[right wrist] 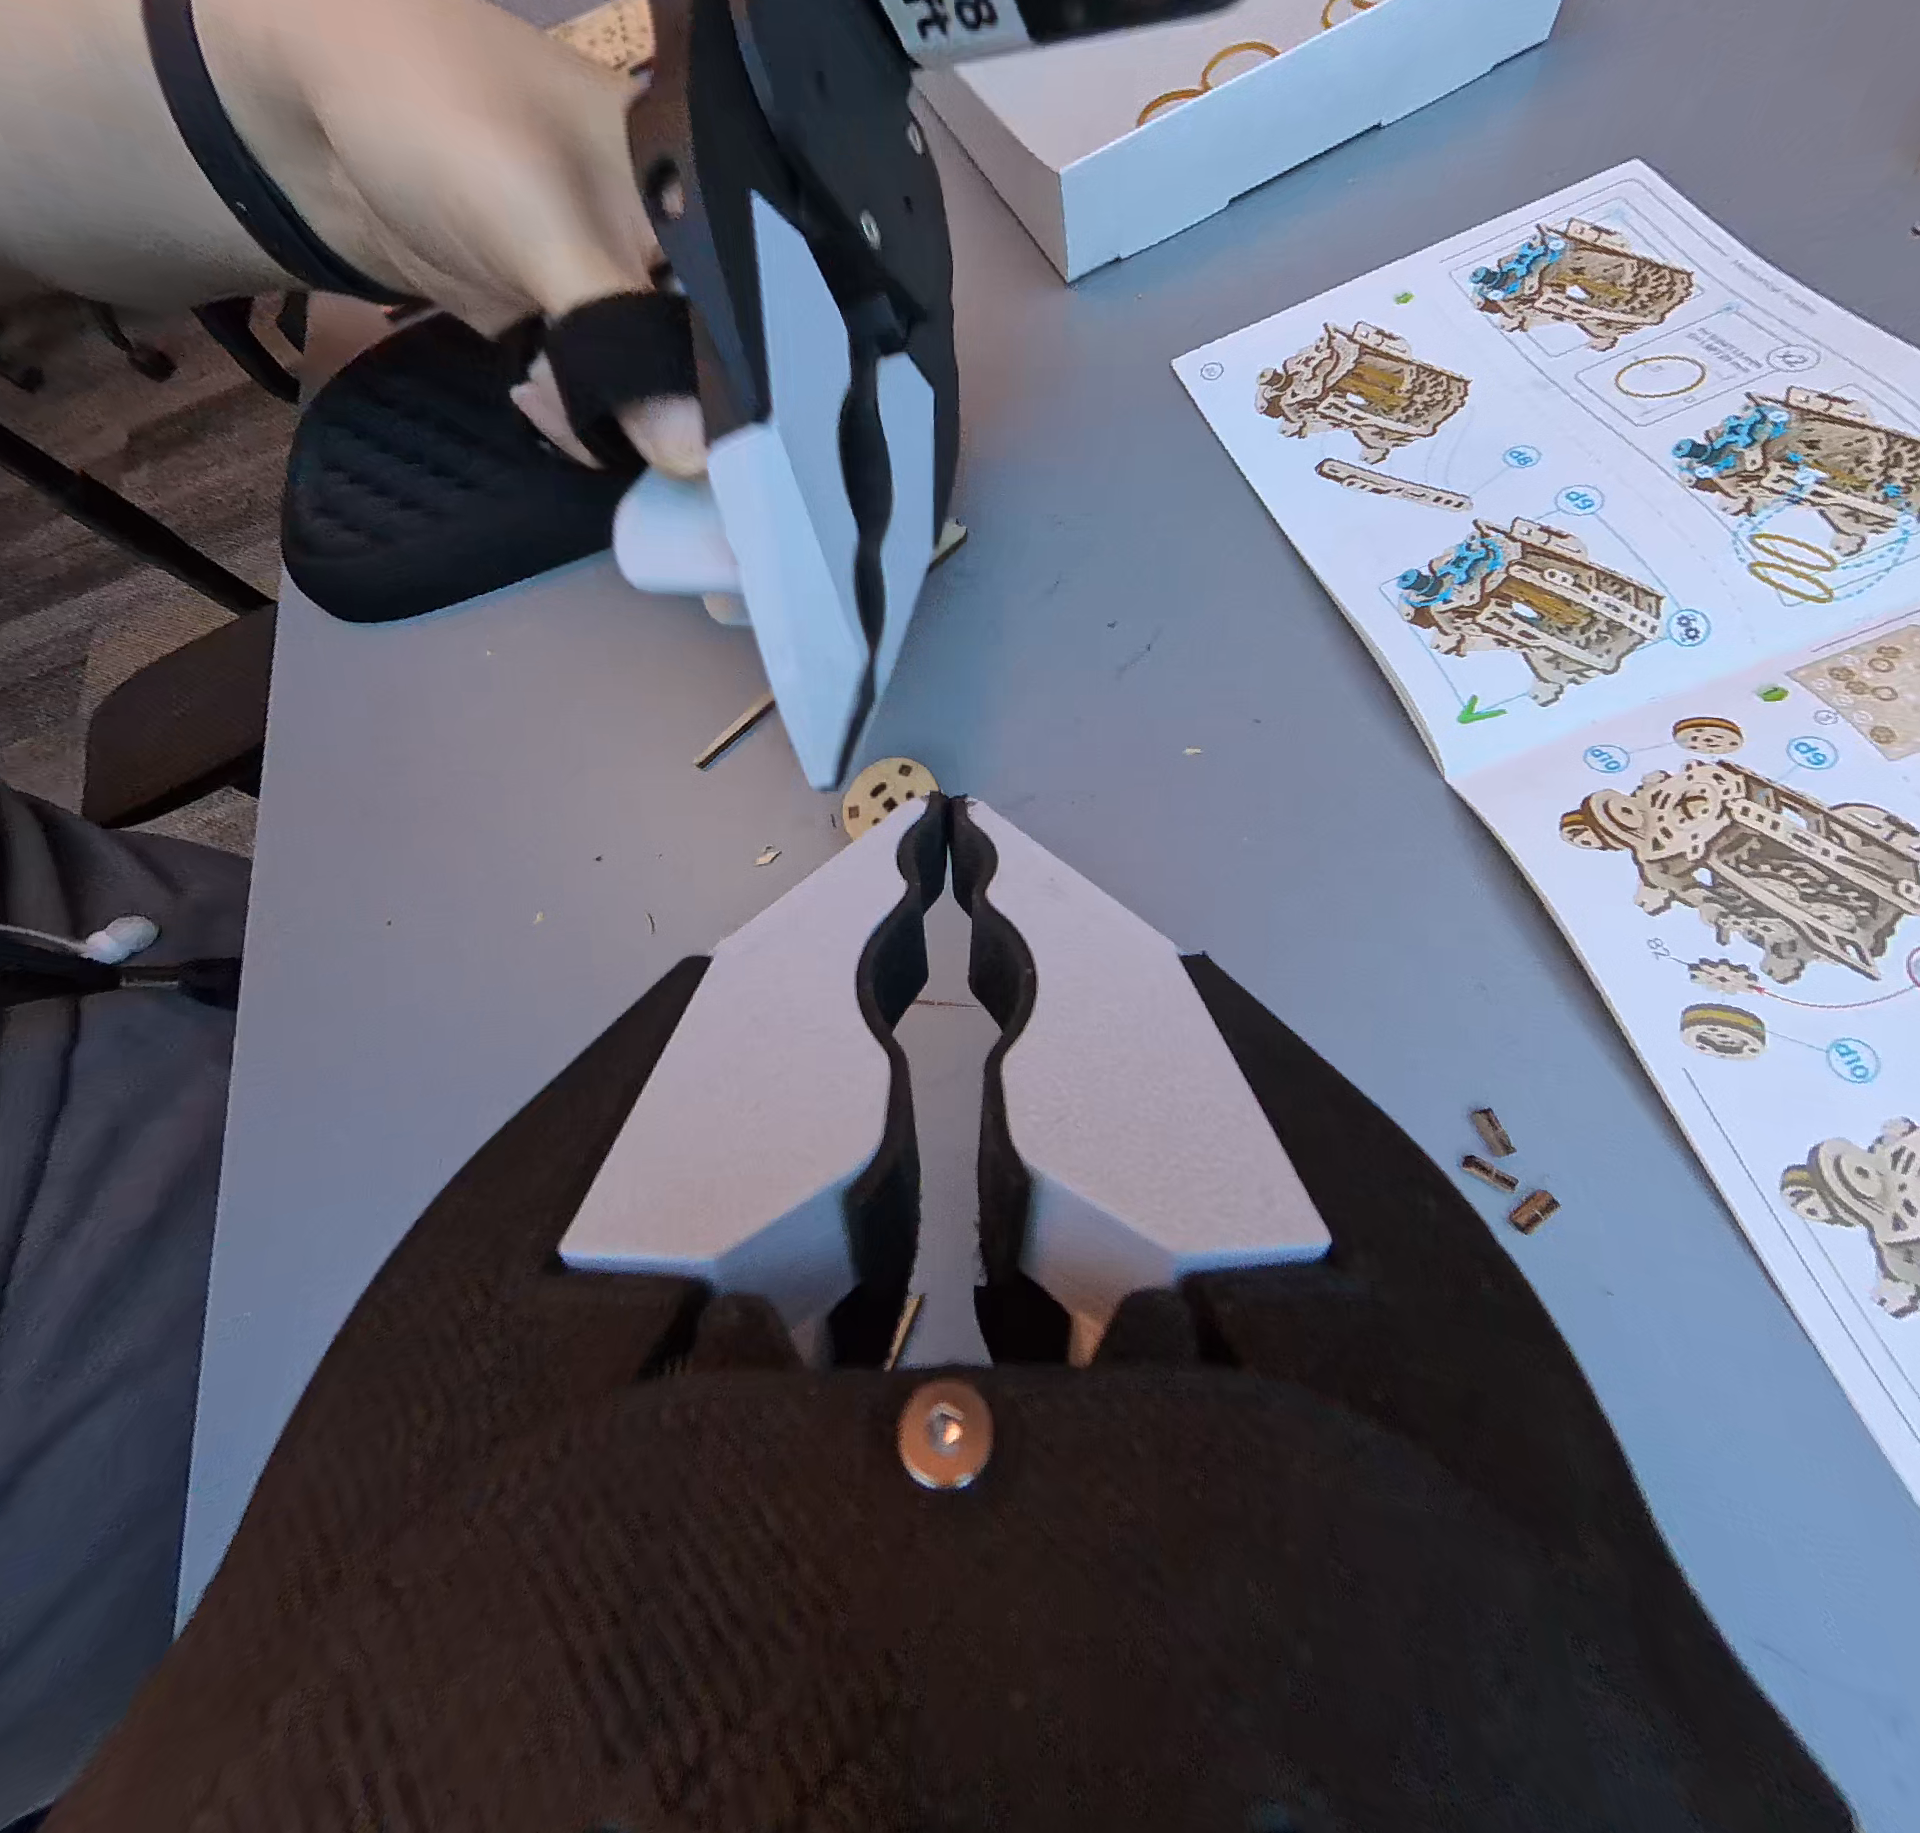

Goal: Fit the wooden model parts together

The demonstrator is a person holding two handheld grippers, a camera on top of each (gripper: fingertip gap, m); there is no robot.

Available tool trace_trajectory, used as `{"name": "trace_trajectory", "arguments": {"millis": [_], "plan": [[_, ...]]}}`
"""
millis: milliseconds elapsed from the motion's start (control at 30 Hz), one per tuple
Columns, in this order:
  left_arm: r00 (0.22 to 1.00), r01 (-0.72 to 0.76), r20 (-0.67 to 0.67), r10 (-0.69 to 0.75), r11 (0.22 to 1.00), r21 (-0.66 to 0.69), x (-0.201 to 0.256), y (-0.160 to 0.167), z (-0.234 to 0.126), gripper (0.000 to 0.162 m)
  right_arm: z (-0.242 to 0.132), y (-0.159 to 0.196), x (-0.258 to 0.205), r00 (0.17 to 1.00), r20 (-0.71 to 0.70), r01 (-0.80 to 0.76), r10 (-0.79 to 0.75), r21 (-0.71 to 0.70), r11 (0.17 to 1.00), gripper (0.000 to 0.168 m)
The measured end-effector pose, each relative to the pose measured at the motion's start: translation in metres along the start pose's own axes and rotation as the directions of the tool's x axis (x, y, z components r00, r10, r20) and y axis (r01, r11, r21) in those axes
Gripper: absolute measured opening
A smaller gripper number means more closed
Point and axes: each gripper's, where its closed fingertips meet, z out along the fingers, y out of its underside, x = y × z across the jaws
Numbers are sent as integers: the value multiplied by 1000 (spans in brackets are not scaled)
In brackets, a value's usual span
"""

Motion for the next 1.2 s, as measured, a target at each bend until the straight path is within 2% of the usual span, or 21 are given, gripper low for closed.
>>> {"name": "trace_trajectory", "arguments": {"millis": [33,100,267,333,433,500,533,567,633,700,767,800,833,900,967,1033,1067,1100,1133,1167,1200], "plan": [[998,28,62,-27,999,-25,-20,7,6,0,1,2,0,1000,-6,6,-6,-12,1000,0],[987,159,-26,-159,987,-8,-23,6,8,0,3,6,-1,1000,-6,11,-11,-35,999,0],[994,52,99,-46,997,-51,-29,9,5,0,4,4,-6,1000,8,27,-26,-37,999,0],[987,147,78,-143,988,-50,-28,8,2,0,4,4,-7,1000,11,25,-24,-40,999,0],[990,132,-49,-134,991,-30,5,0,2,0,0,3,-7,999,4,32,-32,-41,999,0],[990,76,126,-66,994,-76,-32,8,2,0,-2,0,-9,999,7,39,-39,-28,999,0],[984,176,28,-174,983,-53,-28,6,4,0,-3,-1,-9,999,3,38,-38,-23,999,0],[970,241,-2,-242,969,-45,-28,4,3,0,-3,0,-9,999,4,35,-35,-26,999,0],[988,133,87,-127,989,-64,-25,2,-4,0,-3,1,-9,999,7,36,-36,-37,999,0],[995,100,20,-99,995,-23,0,-11,-7,0,-5,0,-11,999,1,49,-49,-36,998,0],[981,63,193,-39,991,-118,-36,7,-3,0,-6,-2,-13,998,4,57,-57,-26,998,0],[981,185,72,-178,977,-104,-30,9,3,0,-6,-3,-14,998,6,58,-57,-24,998,0],[968,252,30,-250,963,-97,-29,9,4,0,-6,-2,-15,998,8,57,-57,-28,998,0],[987,143,81,-136,987,-79,-23,2,-1,0,-5,-1,-16,998,7,62,-62,-40,997,0],[994,104,-7,-105,994,-44,3,-6,1,0,-4,0,-20,997,20,71,-70,-48,996,0],[990,86,125,-68,986,-146,-29,17,11,0,-3,0,-21,997,18,81,-80,-50,995,0],[985,172,29,-170,978,-117,-24,15,15,0,-2,0,-22,997,31,76,-75,-47,996,0],[977,211,13,-211,972,-102,-23,12,13,0,-2,1,-22,997,48,59,-57,-42,997,0],[986,160,57,-155,983,-93,-26,9,9,0,-2,1,-22,998,65,25,-23,-35,999,0],[993,113,45,-111,992,-53,-17,0,2,0,-1,0,-23,994,105,-33,35,-17,999,0],[994,105,-23,-105,994,10,1,-13,-7,0,-1,-3,-29,975,191,-117,114,3,993,0]]}}
